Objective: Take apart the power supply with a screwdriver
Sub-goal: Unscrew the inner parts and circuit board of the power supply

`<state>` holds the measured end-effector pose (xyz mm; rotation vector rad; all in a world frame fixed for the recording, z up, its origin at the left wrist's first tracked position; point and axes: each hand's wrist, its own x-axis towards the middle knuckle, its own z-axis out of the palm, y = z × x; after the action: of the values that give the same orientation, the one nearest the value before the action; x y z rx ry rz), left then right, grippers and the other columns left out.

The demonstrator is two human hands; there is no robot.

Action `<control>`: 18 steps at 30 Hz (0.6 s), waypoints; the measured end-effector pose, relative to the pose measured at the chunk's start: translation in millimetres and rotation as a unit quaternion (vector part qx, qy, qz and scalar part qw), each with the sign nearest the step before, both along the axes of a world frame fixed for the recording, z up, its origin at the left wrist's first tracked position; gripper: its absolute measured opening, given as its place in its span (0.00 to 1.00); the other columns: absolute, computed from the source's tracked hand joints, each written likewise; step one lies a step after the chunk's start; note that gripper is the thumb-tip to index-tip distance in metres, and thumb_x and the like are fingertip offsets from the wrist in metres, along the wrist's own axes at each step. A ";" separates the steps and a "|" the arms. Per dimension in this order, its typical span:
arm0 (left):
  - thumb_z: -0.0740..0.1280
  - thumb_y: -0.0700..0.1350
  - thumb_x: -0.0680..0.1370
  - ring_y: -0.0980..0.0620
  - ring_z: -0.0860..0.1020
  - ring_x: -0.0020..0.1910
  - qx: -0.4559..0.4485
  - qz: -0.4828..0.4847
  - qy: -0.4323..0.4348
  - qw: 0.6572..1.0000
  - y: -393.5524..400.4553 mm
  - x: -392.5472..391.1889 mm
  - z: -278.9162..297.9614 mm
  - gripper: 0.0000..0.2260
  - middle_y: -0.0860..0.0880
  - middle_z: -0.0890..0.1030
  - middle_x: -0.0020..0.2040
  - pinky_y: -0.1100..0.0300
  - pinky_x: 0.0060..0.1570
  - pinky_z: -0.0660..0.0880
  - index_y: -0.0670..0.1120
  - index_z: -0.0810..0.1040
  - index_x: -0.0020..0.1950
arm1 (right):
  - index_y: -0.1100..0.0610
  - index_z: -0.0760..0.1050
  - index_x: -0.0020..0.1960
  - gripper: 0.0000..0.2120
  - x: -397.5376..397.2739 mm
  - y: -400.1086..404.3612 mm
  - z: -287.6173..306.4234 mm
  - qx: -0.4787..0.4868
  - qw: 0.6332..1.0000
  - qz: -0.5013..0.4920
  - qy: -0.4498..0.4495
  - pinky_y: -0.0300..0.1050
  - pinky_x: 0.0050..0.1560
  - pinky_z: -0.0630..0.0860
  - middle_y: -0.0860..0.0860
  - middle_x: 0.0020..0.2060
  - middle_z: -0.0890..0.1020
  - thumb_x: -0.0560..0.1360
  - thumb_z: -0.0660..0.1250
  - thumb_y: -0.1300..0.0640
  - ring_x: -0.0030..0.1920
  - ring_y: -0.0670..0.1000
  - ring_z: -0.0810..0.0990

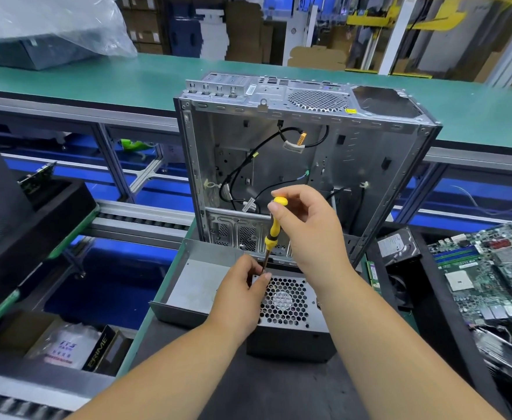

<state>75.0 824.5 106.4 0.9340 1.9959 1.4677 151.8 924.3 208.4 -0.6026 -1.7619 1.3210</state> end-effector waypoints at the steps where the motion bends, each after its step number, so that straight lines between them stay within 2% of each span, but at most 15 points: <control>1: 0.65 0.46 0.81 0.58 0.64 0.23 0.001 0.000 -0.001 1.000 -0.1 0.1 -0.1 0.10 0.58 0.69 0.26 0.67 0.20 0.63 0.53 0.68 0.41 | 0.44 0.78 0.52 0.08 -0.1 0.3 0.0 -0.009 1.000 0.003 0.005 0.32 0.40 0.77 0.42 0.43 0.82 0.76 0.71 0.56 0.42 0.42 0.81; 3: 0.65 0.46 0.81 0.58 0.65 0.23 -0.001 -0.001 -0.003 1.000 0.3 -0.2 -0.7 0.10 0.58 0.69 0.26 0.67 0.20 0.63 0.53 0.68 0.41 | 0.43 0.75 0.54 0.09 -1.0 0.8 0.0 -0.021 1.000 0.007 0.005 0.37 0.44 0.79 0.43 0.45 0.83 0.77 0.70 0.55 0.46 0.44 0.82; 6: 0.65 0.46 0.81 0.58 0.64 0.23 -0.004 -0.002 -0.014 1.000 1.0 -0.7 -2.1 0.10 0.58 0.69 0.26 0.67 0.20 0.63 0.53 0.69 0.41 | 0.44 0.75 0.50 0.05 -1.2 -1.1 0.4 -0.003 1.000 0.011 -0.016 0.53 0.52 0.82 0.45 0.47 0.84 0.78 0.66 0.55 0.51 0.49 0.83; 8: 0.65 0.47 0.81 0.58 0.64 0.23 -0.008 -0.002 -0.019 1.000 1.8 -1.3 -3.0 0.11 0.58 0.69 0.26 0.66 0.21 0.63 0.54 0.68 0.40 | 0.44 0.75 0.47 0.04 -0.8 -4.2 2.5 -0.013 1.000 0.015 -0.011 0.59 0.51 0.81 0.45 0.45 0.84 0.77 0.66 0.53 0.50 0.51 0.83; 10: 0.65 0.47 0.81 0.57 0.64 0.23 -0.010 -0.002 -0.022 1.000 2.7 -2.0 -3.6 0.11 0.57 0.68 0.26 0.66 0.22 0.63 0.54 0.68 0.40 | 0.45 0.73 0.45 0.04 -1.5 -7.4 4.9 -0.008 1.000 0.007 -0.011 0.61 0.46 0.81 0.44 0.42 0.81 0.74 0.69 0.50 0.45 0.49 0.81; 13: 0.65 0.47 0.81 0.57 0.63 0.24 -0.011 -0.004 -0.025 1.000 3.3 -2.8 -3.8 0.11 0.56 0.68 0.26 0.65 0.22 0.63 0.54 0.68 0.40 | 0.46 0.72 0.42 0.12 -3.0 -10.4 8.1 0.021 1.000 -0.014 -0.017 0.61 0.44 0.81 0.47 0.44 0.77 0.70 0.76 0.50 0.45 0.55 0.80; 15: 0.65 0.47 0.81 0.57 0.63 0.23 -0.013 -0.004 -0.022 1.000 2.8 -2.6 -3.3 0.11 0.57 0.69 0.26 0.65 0.21 0.63 0.54 0.68 0.39 | 0.48 0.72 0.40 0.13 -2.9 -10.0 8.6 0.035 0.999 -0.019 -0.017 0.58 0.41 0.81 0.46 0.42 0.77 0.70 0.77 0.53 0.42 0.53 0.79; 18: 0.65 0.46 0.81 0.58 0.63 0.22 -0.014 -0.003 -0.015 1.000 1.9 -2.0 -1.9 0.11 0.57 0.70 0.25 0.67 0.21 0.63 0.53 0.67 0.40 | 0.50 0.75 0.42 0.10 -0.9 -7.9 7.8 0.037 0.999 -0.011 -0.015 0.37 0.32 0.77 0.41 0.35 0.77 0.72 0.76 0.57 0.33 0.41 0.76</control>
<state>73.0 826.5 104.5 0.8990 1.9858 1.4389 150.9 916.4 216.1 -0.6009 -1.8146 1.2333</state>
